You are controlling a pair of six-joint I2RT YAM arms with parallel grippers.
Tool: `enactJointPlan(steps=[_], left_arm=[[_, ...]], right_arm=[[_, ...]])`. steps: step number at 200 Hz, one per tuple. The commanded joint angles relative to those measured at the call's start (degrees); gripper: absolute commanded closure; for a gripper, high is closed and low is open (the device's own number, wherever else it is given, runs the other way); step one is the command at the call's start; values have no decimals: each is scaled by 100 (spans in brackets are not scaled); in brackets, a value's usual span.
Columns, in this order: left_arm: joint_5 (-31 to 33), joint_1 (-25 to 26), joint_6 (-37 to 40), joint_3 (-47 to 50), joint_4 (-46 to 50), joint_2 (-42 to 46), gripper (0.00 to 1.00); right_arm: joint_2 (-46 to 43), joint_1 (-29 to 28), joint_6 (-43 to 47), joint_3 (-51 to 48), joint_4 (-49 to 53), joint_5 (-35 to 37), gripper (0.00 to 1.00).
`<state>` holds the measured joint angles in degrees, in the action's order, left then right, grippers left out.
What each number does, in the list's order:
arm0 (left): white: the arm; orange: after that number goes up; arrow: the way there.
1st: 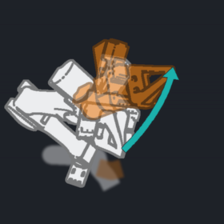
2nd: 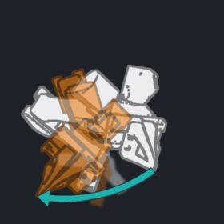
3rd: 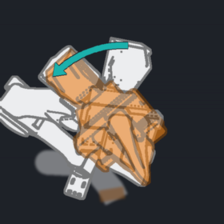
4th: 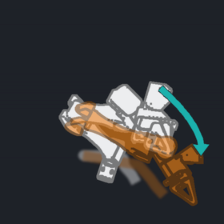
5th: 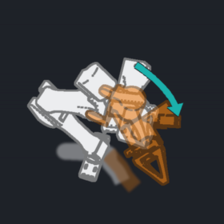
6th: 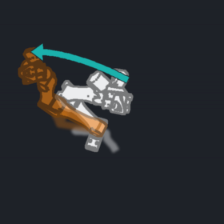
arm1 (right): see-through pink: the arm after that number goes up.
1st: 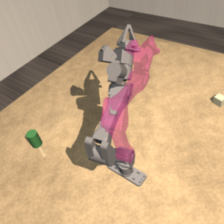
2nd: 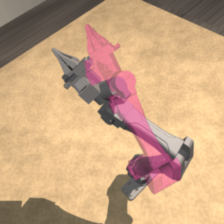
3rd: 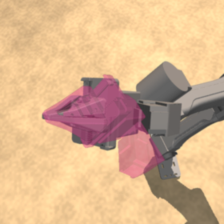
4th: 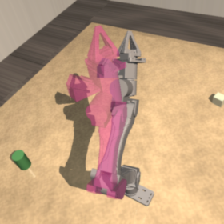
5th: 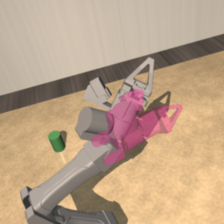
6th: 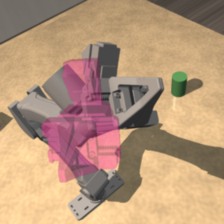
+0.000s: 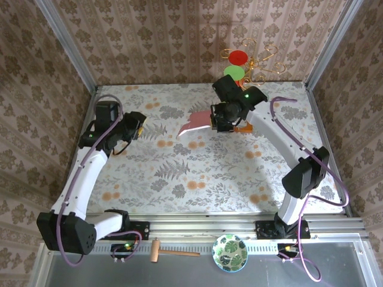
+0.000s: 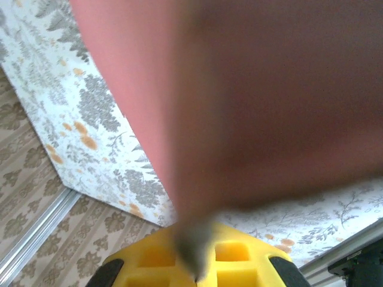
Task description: Fold the paper box
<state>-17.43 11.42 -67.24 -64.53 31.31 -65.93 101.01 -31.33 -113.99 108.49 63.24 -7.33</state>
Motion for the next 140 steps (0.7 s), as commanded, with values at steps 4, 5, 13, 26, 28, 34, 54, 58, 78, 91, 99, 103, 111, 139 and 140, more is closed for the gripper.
enactJointPlan(steps=[4,5,13,26,28,34,54,58,78,91,99,103,111,139,140], left_arm=[[306,-3,341,-110,417,129,61],[317,-6,346,-107,410,136,61],[336,-73,377,-73,335,159,61],[205,-238,415,-34,100,88,61],[159,-266,421,-27,56,60,61],[-12,-359,438,-16,-186,-33,61],[-771,-507,482,-30,-1025,-793,65],[-941,-509,506,-58,-1162,-1023,66],[-1375,-344,682,-201,-1720,-2064,72],[-1495,-158,615,-208,-2123,-2591,75],[-1581,-19,520,-211,-2430,-2873,76],[-1623,55,474,-194,-2577,-2987,76],[-1669,219,372,-212,-2828,-3204,77],[-1833,760,49,-130,-3674,-3774,78],[-1833,780,34,-121,-3692,-3789,78]], right_arm=[[-260,-133,129,562,473,321,100],[-276,-139,126,556,485,325,100],[-427,-171,122,463,526,328,100],[-693,-221,79,181,449,303,100],[-735,-228,64,133,423,303,100],[-878,-256,38,-32,337,295,100],[-1290,-303,-98,-546,29,202,100],[-1357,-308,-104,-599,-12,197,100],[-1531,-306,-121,-639,-4,163,100],[-1593,-305,-125,-610,25,121,100],[-1632,-310,-147,-579,31,90,100],[-1637,-310,-163,-560,38,84,100],[-1663,-305,-191,-557,20,66,100],[-1697,-263,-261,-600,-92,1,100],[-1693,-257,-267,-600,-101,-6,100]])
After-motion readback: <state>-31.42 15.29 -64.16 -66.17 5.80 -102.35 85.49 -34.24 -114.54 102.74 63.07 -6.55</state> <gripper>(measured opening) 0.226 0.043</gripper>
